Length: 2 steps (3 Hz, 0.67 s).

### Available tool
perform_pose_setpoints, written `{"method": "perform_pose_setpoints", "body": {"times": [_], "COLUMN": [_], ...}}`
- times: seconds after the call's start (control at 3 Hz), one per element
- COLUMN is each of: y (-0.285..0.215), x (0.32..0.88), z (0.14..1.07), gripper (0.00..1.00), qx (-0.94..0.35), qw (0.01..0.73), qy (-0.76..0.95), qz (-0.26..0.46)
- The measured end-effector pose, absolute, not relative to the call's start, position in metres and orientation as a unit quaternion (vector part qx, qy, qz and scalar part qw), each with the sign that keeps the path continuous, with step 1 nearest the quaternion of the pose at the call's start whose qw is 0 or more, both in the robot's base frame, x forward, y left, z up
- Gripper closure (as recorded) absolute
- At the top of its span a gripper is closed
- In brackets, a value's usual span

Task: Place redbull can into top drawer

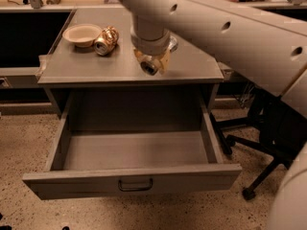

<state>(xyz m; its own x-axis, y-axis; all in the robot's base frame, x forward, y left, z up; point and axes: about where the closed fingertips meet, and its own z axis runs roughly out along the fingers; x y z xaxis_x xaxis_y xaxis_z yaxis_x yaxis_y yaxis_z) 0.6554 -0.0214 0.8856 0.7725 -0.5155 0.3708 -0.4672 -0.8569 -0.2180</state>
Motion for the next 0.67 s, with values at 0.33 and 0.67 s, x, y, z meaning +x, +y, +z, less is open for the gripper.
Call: {"method": "perform_pose_setpoints", "body": {"times": [0.33,0.67], "y": [-0.0234,-0.0266], "x": [0.6515,0.6533], "z": [0.8521,0.8547], "gripper": [1.00,1.00], "qx": [-0.915,-0.907], "qw": [-0.026,-0.017], "qy": [0.299,0.321], "qz": [-0.268,-0.272]}}
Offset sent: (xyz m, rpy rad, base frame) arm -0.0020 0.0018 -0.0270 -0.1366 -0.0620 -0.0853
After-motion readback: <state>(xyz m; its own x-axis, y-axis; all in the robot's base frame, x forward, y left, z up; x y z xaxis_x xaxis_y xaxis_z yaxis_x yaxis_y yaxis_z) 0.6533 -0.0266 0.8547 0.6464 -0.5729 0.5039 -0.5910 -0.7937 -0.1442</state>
